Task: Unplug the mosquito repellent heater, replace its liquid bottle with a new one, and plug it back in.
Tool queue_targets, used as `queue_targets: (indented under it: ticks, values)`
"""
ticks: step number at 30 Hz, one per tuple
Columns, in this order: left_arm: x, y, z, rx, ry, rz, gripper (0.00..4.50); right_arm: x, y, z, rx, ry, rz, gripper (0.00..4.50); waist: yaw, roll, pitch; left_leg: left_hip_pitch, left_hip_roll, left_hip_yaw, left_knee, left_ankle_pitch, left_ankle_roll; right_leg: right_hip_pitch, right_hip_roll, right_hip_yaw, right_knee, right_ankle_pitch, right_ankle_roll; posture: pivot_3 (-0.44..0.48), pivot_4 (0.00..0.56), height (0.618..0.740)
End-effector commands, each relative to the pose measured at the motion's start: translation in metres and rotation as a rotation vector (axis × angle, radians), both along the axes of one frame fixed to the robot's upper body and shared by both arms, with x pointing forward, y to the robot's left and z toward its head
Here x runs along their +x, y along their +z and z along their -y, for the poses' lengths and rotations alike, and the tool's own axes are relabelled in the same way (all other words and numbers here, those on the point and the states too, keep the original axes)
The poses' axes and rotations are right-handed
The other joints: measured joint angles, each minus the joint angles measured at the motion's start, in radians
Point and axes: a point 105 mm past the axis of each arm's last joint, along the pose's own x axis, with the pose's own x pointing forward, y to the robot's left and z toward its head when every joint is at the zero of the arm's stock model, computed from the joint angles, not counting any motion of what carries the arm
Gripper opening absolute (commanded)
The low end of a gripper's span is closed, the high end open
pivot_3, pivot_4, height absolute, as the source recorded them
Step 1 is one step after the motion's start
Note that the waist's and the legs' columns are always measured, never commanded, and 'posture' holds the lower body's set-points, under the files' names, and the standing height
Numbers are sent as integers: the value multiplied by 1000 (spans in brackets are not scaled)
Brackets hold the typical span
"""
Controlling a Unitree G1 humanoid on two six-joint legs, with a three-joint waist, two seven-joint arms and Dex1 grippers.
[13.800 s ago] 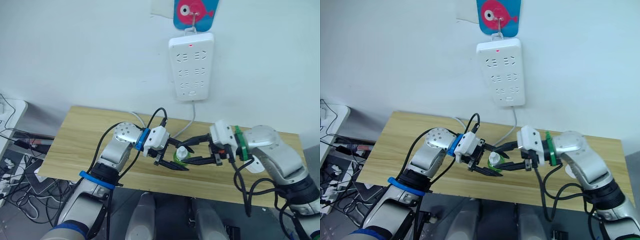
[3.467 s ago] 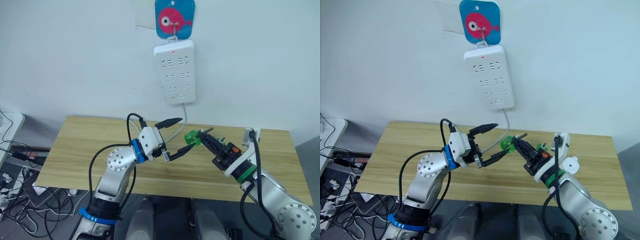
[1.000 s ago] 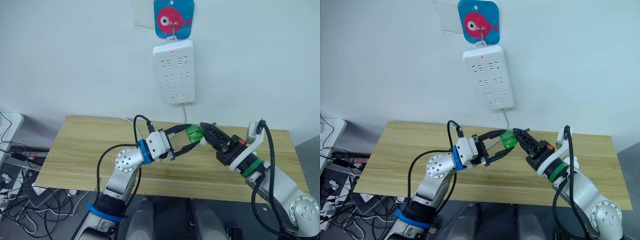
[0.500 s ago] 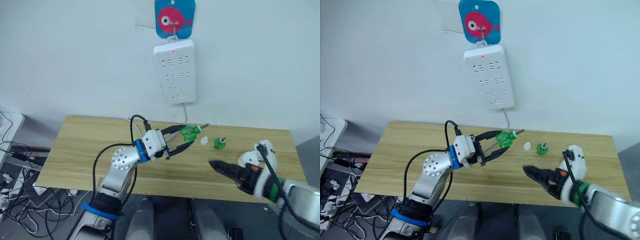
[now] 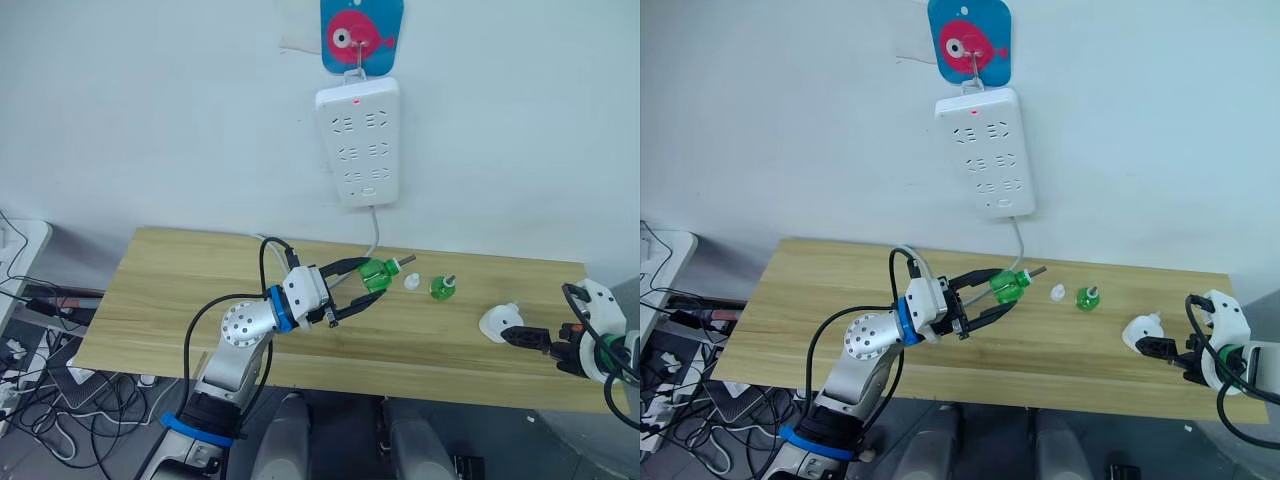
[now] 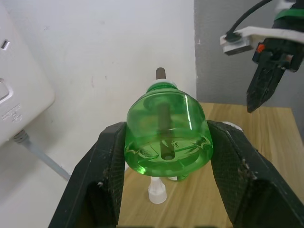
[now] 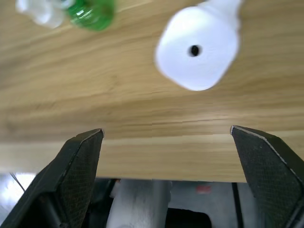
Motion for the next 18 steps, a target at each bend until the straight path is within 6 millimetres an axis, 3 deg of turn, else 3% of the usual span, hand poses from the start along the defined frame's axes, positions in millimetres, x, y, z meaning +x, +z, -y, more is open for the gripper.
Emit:
queue_targets:
  ticks: [1,11,18]
  values:
    - [-7,8,0,-19,-21,39,2232,8,-4,8,1,-53,-44,4466,-1,1,3,0,0,0,0,0,0,0,0,0,0,0,0,191,350,740]
    - [-12,5,-2,-10,-21,29,2232,46,-12,13,-36,-118,-99,4466,3,2,10,-2,0,0,-1,0,0,-4,0,0,1,0,0,210,364,740]
    - [-18,4,-4,-8,-18,24,2232,57,-16,8,-37,-113,-128,4466,8,3,11,-2,0,1,-2,0,0,-4,0,0,1,0,0,238,367,740]
